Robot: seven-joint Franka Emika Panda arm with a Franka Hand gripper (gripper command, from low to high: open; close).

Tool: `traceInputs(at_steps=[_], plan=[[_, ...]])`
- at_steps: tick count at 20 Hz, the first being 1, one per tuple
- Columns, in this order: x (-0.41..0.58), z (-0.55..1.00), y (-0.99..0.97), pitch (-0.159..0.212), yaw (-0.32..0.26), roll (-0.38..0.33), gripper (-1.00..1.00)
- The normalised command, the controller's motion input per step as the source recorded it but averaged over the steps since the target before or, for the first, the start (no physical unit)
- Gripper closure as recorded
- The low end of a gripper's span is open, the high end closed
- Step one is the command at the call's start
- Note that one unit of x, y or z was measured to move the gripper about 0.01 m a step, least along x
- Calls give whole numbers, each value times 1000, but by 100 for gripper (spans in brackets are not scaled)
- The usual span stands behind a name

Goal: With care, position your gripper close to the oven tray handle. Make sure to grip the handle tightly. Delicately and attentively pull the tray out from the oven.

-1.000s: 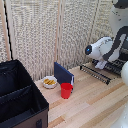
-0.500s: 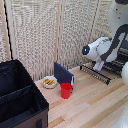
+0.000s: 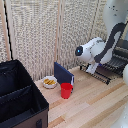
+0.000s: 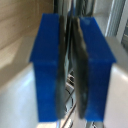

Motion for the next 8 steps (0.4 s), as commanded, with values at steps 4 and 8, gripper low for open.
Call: traceInputs(at_steps=[4,8], plan=[[87,280,19,31,25,38,-100],[12,270,0,0,-9,29,-100]])
